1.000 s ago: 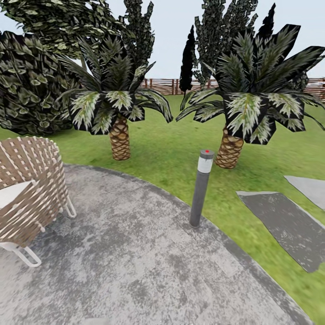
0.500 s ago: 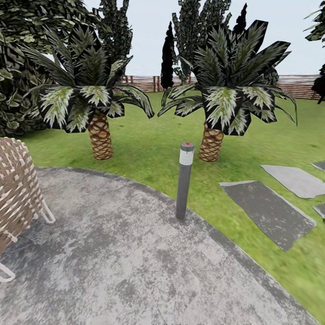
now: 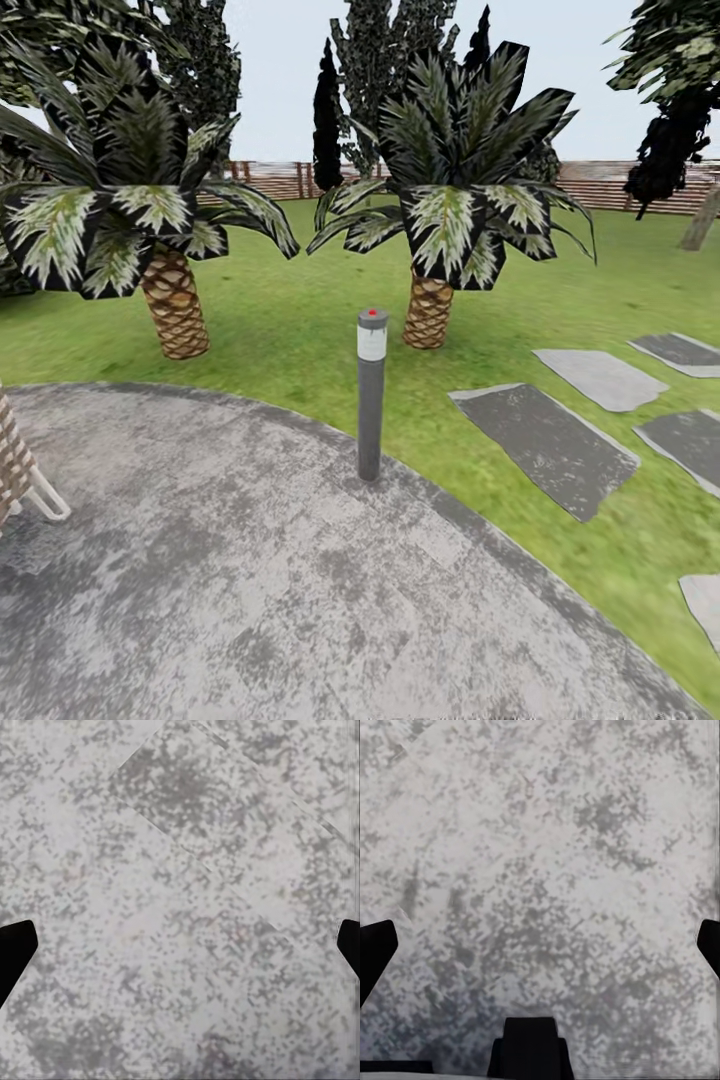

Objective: In the garden, pick up the pesticide atomizer on the floor and spray pesticide onto both trees until each tree trunk is fully covered.

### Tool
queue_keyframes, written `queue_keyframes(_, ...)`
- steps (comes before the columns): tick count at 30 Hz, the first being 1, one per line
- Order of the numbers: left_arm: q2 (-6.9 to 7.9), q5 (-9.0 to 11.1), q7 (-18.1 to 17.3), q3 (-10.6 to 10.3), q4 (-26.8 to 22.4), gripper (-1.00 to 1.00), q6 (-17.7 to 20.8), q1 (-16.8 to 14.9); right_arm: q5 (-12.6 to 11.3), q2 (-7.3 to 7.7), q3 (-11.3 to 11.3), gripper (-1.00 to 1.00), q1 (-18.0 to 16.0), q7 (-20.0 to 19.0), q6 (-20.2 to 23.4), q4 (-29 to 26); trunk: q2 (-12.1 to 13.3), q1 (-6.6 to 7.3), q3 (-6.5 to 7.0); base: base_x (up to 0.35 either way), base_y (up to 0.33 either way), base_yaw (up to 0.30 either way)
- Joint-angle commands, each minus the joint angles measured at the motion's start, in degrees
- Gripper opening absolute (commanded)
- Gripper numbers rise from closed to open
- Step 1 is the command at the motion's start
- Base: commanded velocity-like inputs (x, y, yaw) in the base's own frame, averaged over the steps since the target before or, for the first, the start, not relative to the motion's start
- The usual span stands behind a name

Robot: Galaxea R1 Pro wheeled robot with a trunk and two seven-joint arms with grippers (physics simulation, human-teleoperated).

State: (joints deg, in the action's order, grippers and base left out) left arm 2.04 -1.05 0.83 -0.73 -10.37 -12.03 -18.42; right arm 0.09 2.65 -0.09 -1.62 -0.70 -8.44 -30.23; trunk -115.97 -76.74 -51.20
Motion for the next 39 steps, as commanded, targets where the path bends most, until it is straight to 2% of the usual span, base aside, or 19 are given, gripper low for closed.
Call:
queue_keyframes(1,0.0,0.0,0.0,0.0,0.0,1.0,0.0,0.0,0.0,0.0,0.0,1.0,0.0,0.0,0.0,0.0,0.0,0.0,-0.05,0.0,0.0,-0.256)
queue_keyframes(5,-0.01,-1.8,0.0,-0.1,0.1,1.0,-0.6,0.0,0.0,-0.01,0.0,1.0,0.0,0.0,0.0,0.0,0.0,0.0,-0.27,0.0,0.0,-0.256)
queue_keyframes(10,-0.14,-6.1,0.2,0.1,0.1,1.0,-1.0,0.0,0.0,-0.02,0.0,1.0,0.0,0.0,0.0,0.0,0.0,0.0,-0.53,0.0,0.0,-0.256)
queue_keyframes(13,-0.17,-6.9,0.2,0.1,0.1,1.0,-1.0,0.0,0.0,-0.02,0.0,1.0,0.0,0.0,0.0,0.0,0.0,0.0,-0.69,0.0,0.0,-0.256)
queue_keyframes(19,-0.19,-7.3,0.2,0.1,0.1,1.0,-1.1,0.0,0.0,-0.02,0.0,1.0,0.0,0.0,0.0,0.0,0.0,0.0,-1.01,0.0,-0.122,-0.256)
queue_keyframes(39,-0.1,-7.3,0.3,0.2,0.1,1.0,-1.1,0.0,0.0,-0.02,0.0,1.0,0.0,0.0,0.0,0.1,0.0,0.0,-2.07,-0.088,-0.266,-0.256)
